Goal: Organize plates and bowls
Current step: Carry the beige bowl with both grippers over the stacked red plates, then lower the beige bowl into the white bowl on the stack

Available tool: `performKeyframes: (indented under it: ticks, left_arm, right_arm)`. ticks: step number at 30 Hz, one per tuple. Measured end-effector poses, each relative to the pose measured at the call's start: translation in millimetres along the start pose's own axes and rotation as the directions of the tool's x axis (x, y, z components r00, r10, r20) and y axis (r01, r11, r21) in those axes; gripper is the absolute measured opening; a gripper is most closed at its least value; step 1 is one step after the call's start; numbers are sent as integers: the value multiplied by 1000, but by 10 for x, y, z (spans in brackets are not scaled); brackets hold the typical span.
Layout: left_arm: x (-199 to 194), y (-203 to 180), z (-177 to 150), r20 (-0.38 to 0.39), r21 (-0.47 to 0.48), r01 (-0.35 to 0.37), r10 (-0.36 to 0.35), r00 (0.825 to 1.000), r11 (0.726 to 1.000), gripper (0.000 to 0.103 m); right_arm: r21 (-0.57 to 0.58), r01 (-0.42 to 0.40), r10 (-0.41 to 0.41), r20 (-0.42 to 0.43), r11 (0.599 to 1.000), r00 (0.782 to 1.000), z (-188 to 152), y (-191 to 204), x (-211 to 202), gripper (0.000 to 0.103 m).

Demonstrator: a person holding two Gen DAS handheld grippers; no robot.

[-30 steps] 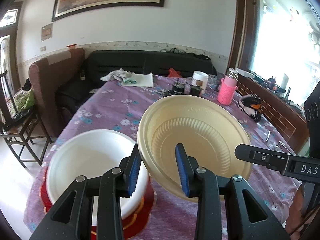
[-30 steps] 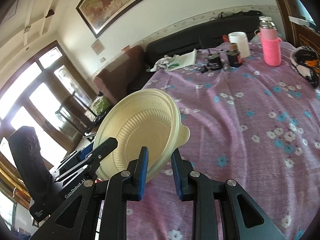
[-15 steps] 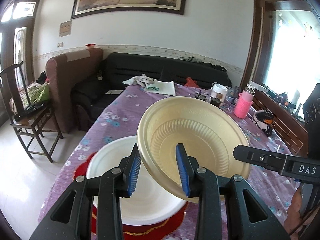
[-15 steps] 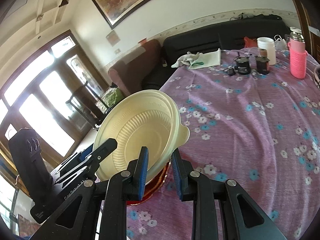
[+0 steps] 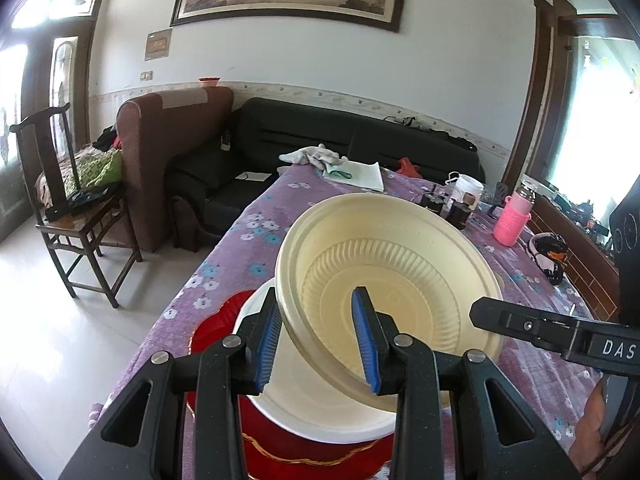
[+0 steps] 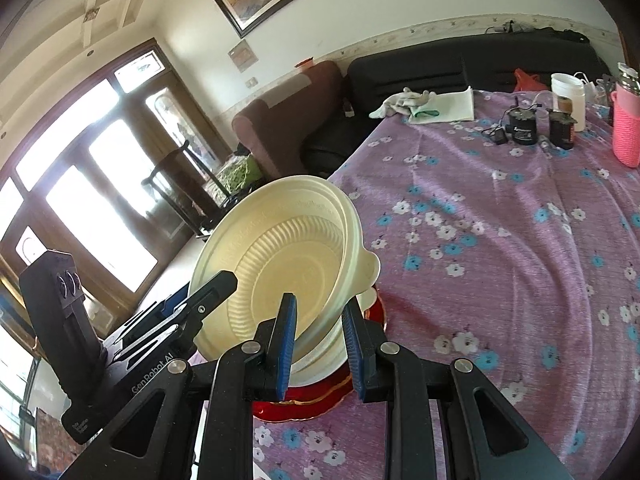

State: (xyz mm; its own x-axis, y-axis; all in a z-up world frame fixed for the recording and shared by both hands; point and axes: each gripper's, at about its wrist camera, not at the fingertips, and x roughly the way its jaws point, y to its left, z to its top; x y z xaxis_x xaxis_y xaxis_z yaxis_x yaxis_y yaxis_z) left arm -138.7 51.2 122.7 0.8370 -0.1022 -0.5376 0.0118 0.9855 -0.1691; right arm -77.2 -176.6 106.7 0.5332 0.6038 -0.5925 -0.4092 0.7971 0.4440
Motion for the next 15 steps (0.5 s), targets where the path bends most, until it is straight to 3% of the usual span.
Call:
performKeyframes:
  ticks: [15]
  left_arm:
    - [117, 162, -131, -47, -28, -23, 22, 999, 999, 33]
  right_arm:
    - [11, 1, -1, -67, 1000, 998, -68, -30, 321, 26]
